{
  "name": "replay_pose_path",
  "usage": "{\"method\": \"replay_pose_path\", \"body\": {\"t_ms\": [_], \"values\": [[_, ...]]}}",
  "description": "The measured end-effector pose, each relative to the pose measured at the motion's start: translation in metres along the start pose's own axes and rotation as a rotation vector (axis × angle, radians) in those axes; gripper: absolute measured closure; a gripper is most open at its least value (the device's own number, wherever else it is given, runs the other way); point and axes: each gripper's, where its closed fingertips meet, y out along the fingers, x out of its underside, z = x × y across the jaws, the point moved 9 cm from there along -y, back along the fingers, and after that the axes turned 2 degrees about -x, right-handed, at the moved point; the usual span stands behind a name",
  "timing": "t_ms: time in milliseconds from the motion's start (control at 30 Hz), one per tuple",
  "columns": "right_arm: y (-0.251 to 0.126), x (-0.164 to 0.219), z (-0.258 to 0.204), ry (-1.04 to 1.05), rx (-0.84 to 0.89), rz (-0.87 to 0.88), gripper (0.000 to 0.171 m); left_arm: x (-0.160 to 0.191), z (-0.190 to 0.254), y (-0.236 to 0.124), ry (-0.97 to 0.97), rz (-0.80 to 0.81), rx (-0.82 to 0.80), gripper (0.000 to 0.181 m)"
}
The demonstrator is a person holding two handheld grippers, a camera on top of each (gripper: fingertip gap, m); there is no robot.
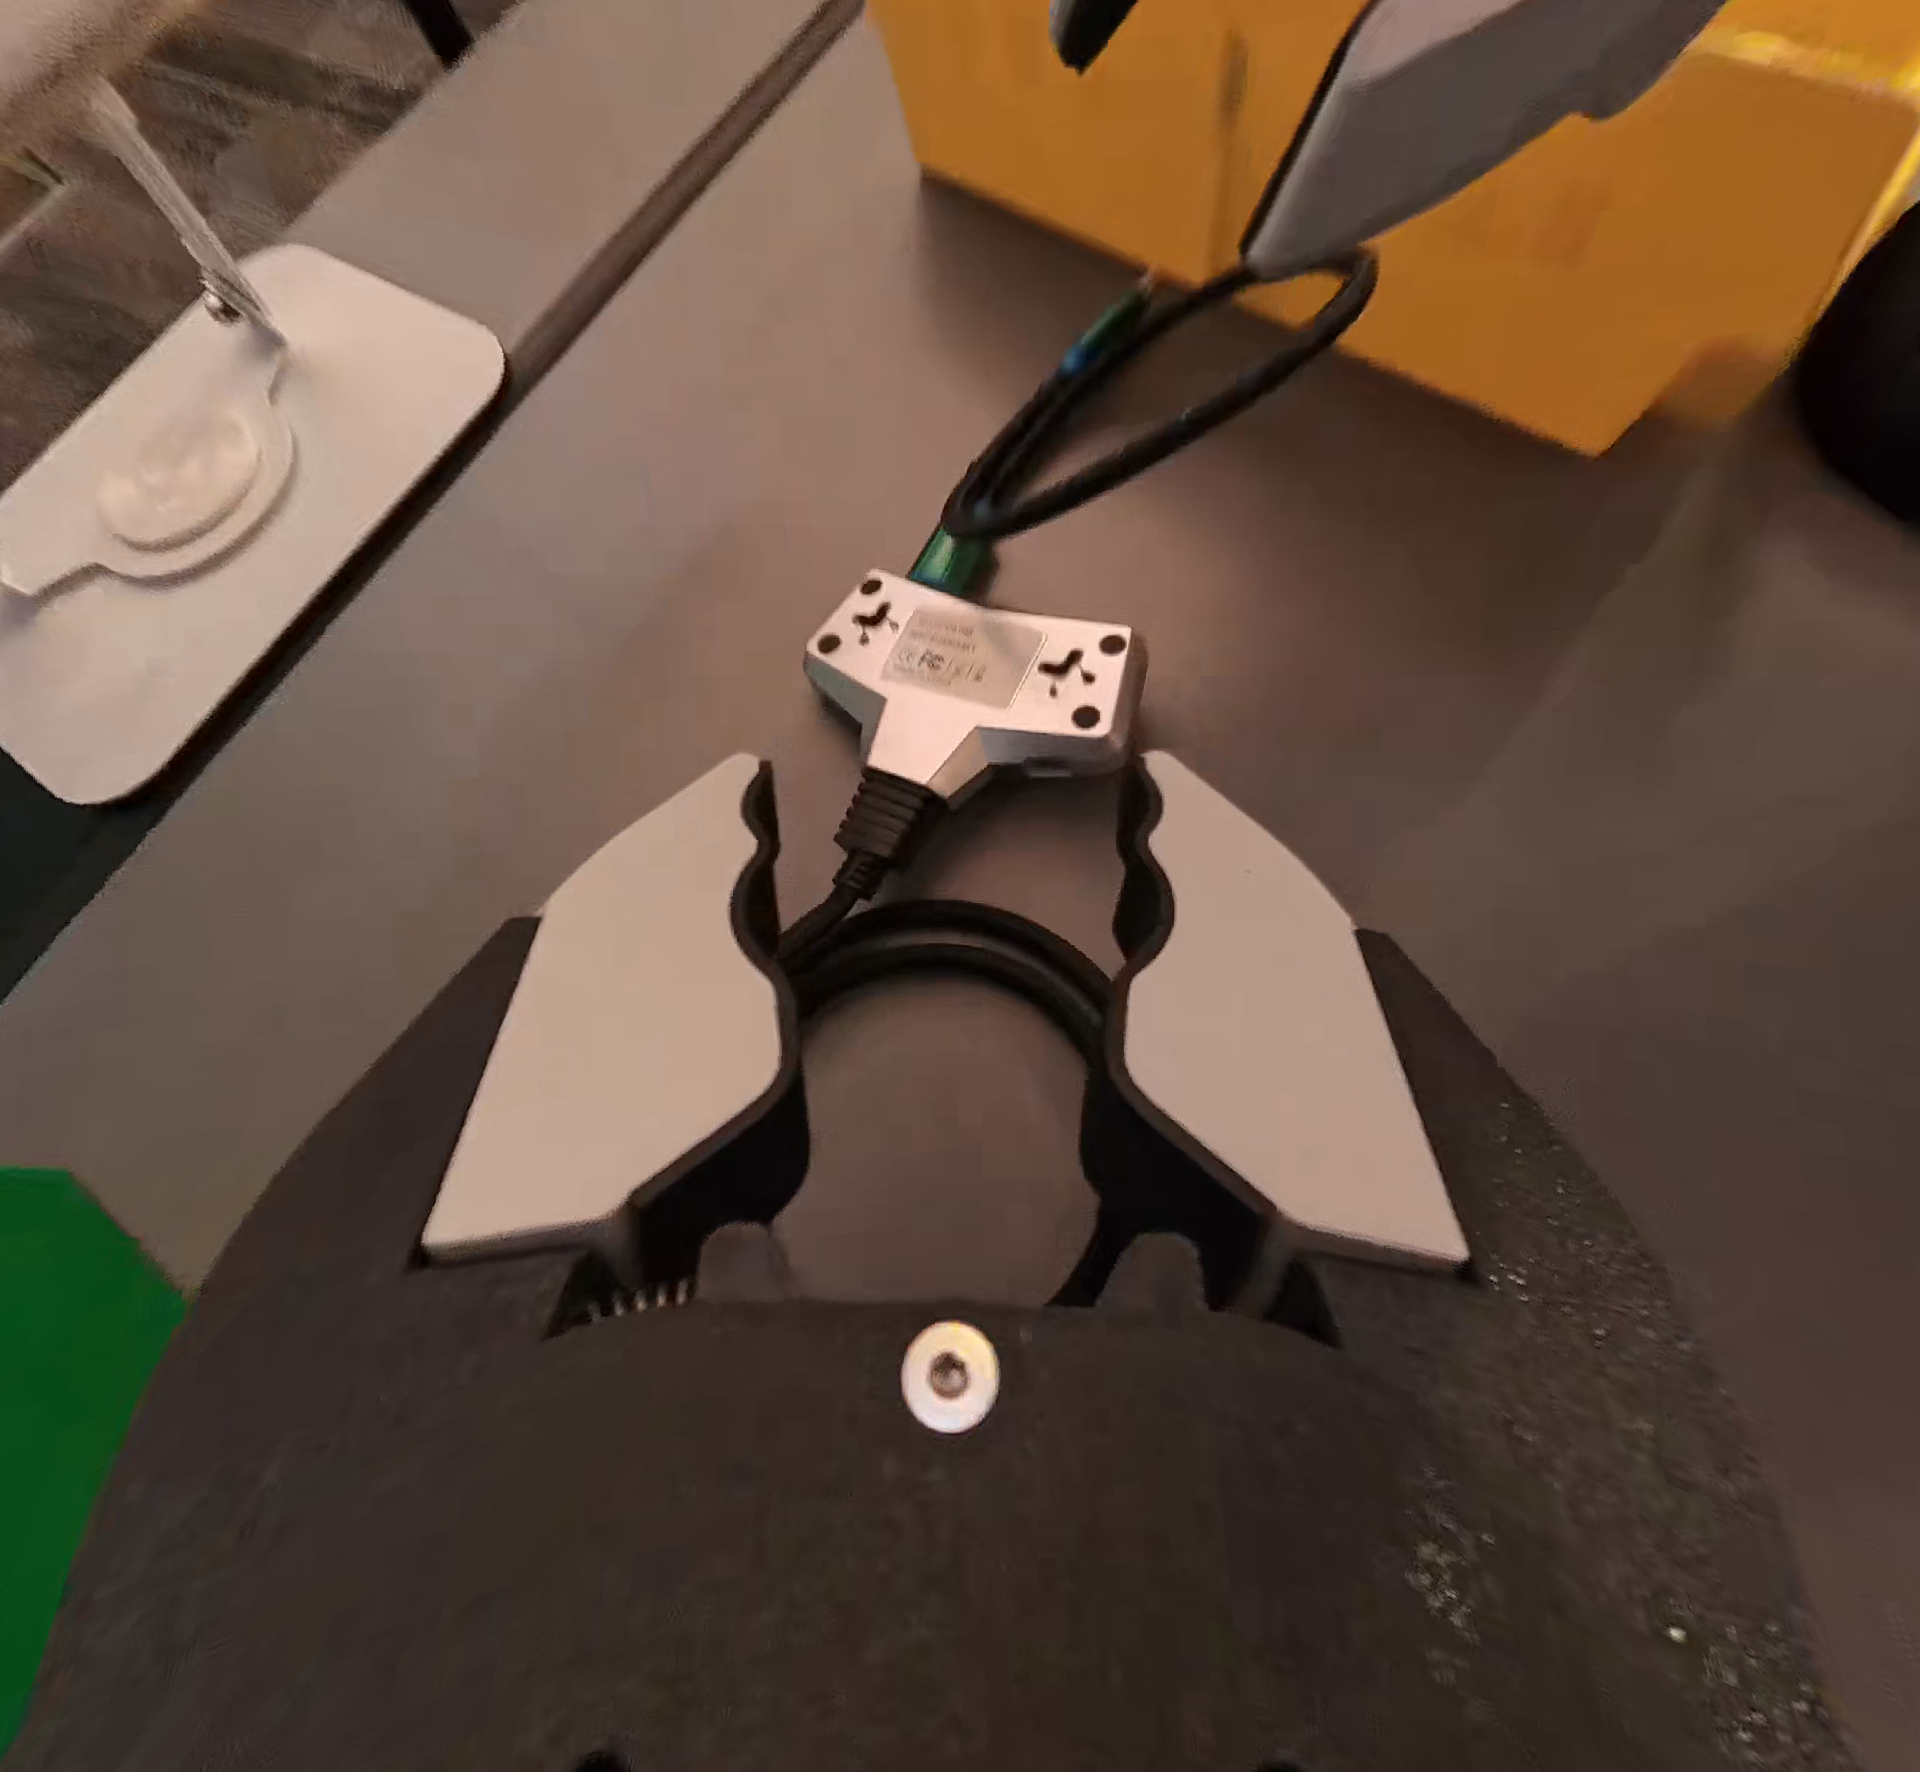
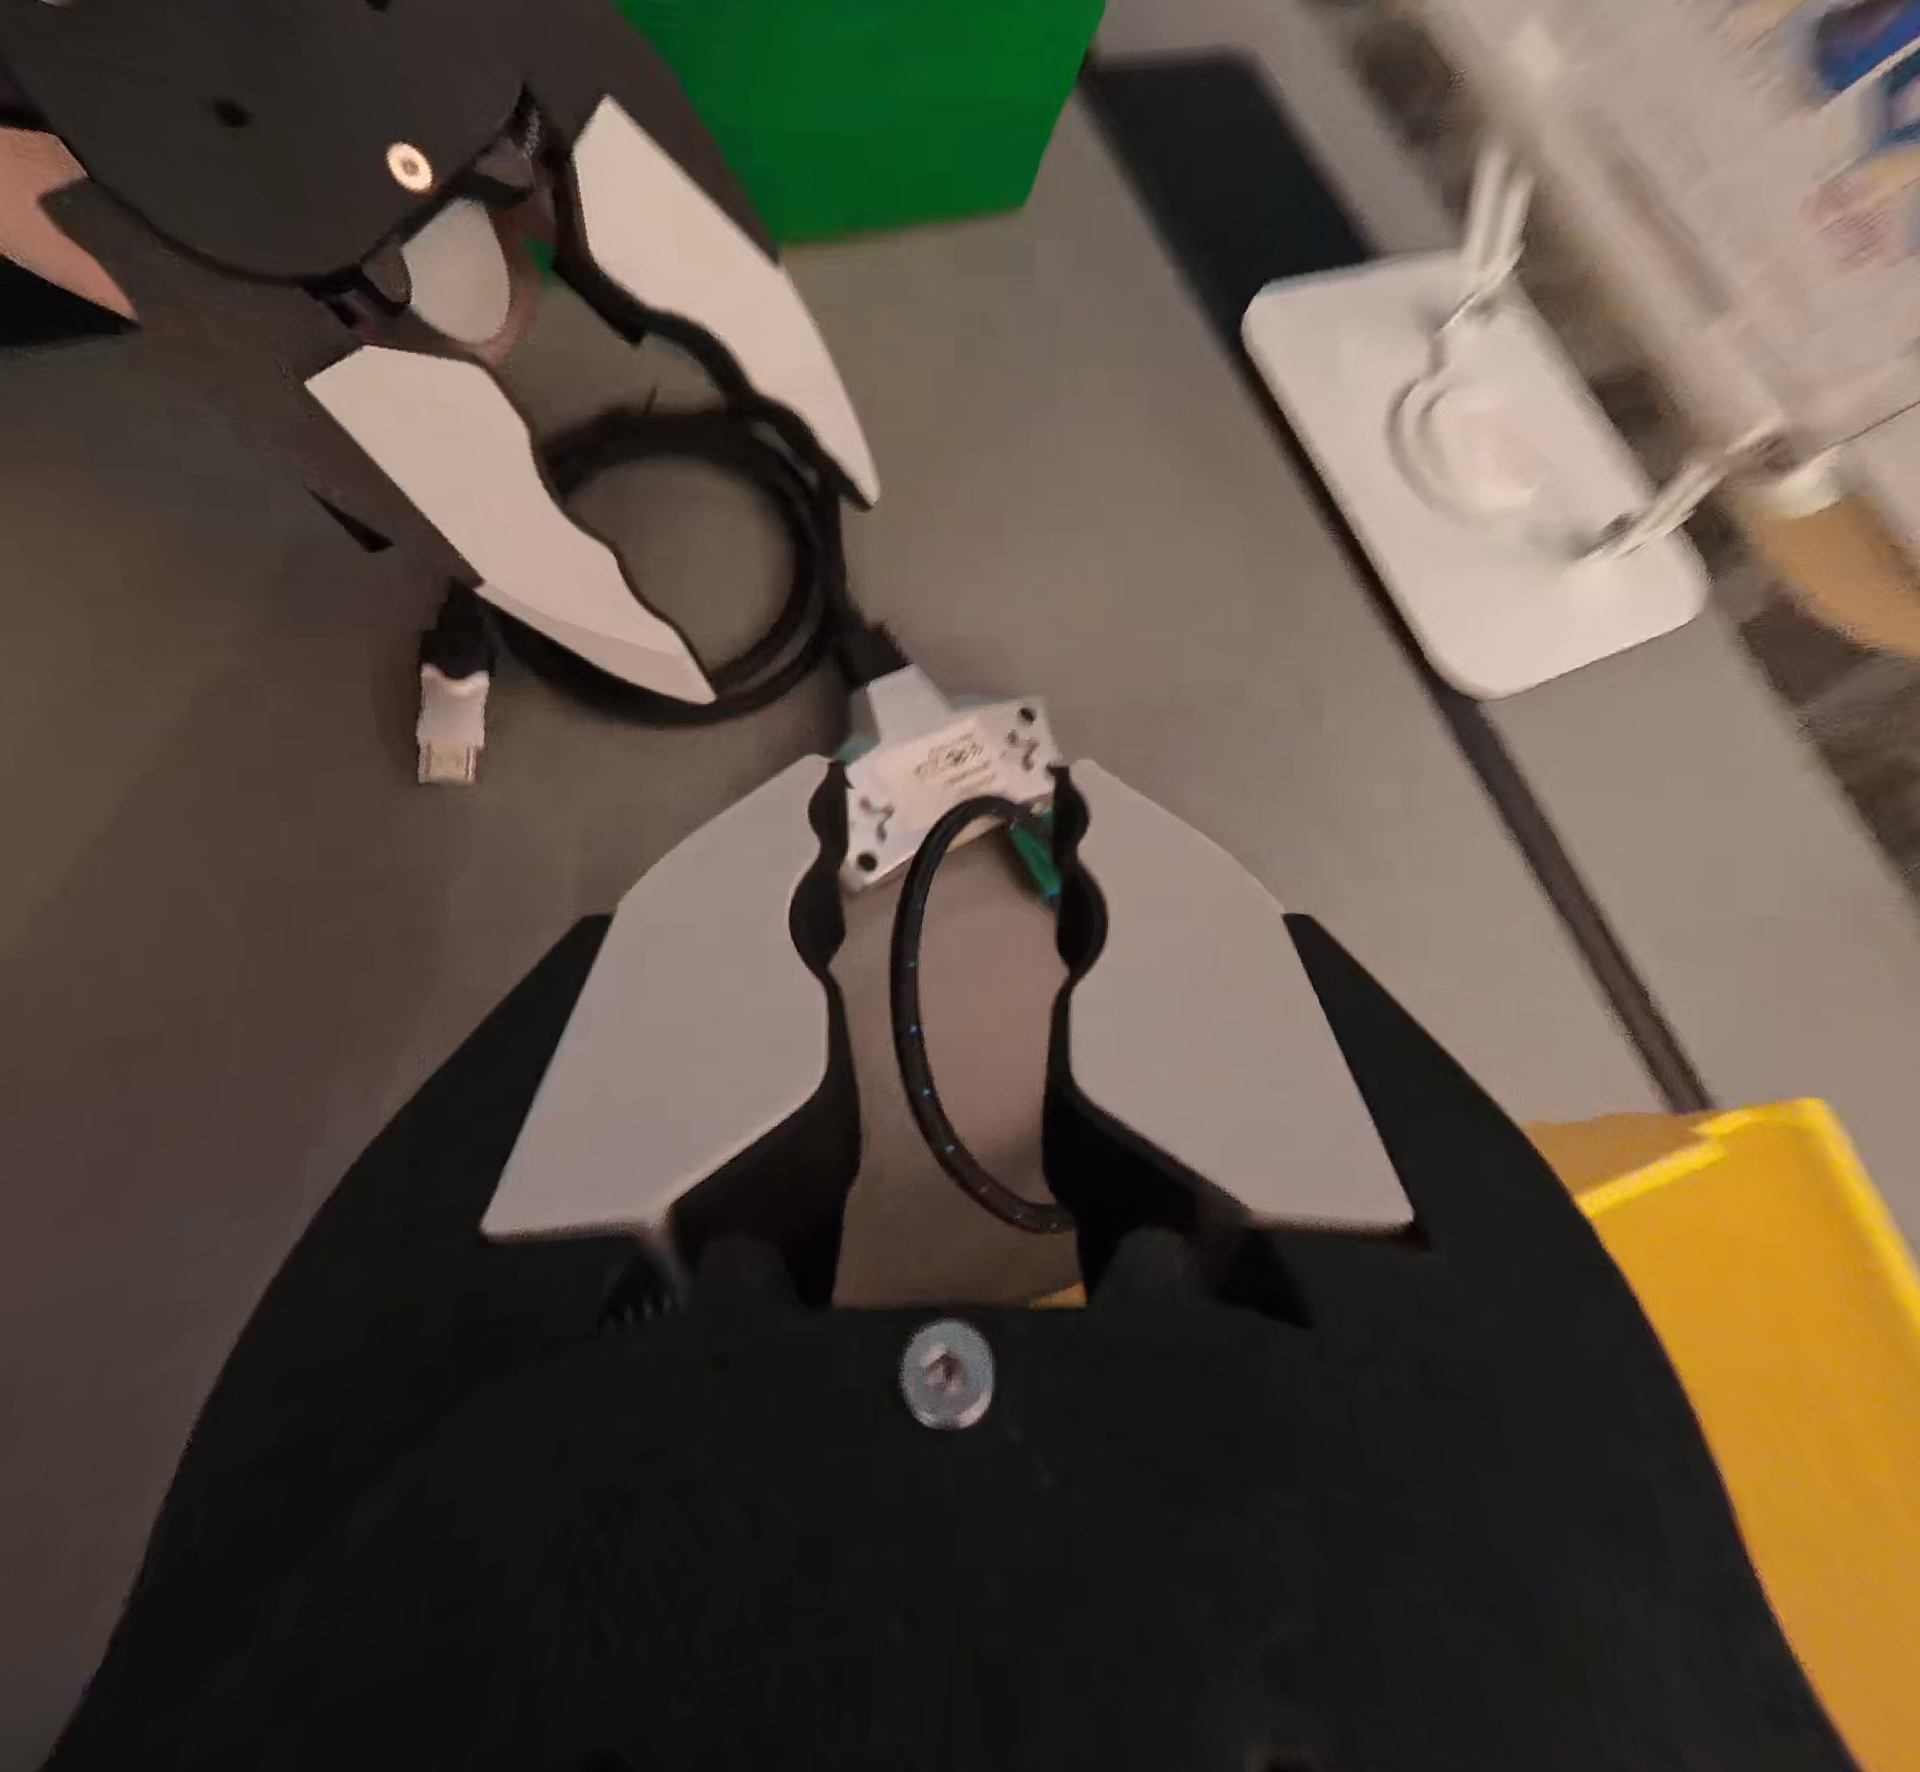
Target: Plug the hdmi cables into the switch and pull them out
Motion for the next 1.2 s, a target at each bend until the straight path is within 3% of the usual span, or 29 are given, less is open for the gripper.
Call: {"method": "replay_pose_path", "body": {"t_ms": [233,300,333,433,567,633,800,967,1200], "values": [[0.055,0.033,-0.003,0.086,-0.011,-0.446,0.137,0.012,0.001,0.018,-0.067,0.011,0.024,0.114],[0.062,0.037,-0.001,0.109,-0.011,-0.538,0.169,0.014,-0.001,0.018,-0.089,0.002,0.031,0.114],[0.063,0.037,-0.001,0.121,-0.011,-0.549,0.169,0.015,-0.002,0.018,-0.107,-0.002,0.034,0.114],[0.056,0.028,0.004,0.131,0.050,-0.503,0.170,0.015,0.001,0.016,-0.114,-0.031,0.023,0.114],[0.038,0.008,0.006,0.278,0.039,-0.339,0.171,0.007,0.011,0.011,0.036,-0.003,-0.094,0.104],[0.032,0.002,0.005,0.320,0.043,-0.294,0.171,0.004,0.021,0.013,0.093,0.038,-0.076,0.100],[0.023,-0.011,-0.005,0.360,0.103,-0.292,0.171,0.000,0.038,0.019,0.207,0.101,-0.109,0.100],[0.012,-0.023,-0.016,0.398,0.097,-0.256,0.171,-0.001,0.049,0.020,0.361,0.151,-0.205,0.112],[-0.001,-0.035,-0.029,0.392,0.112,-0.244,0.171,0.003,0.048,0.028,0.435,0.128,-0.292,0.132]]}}
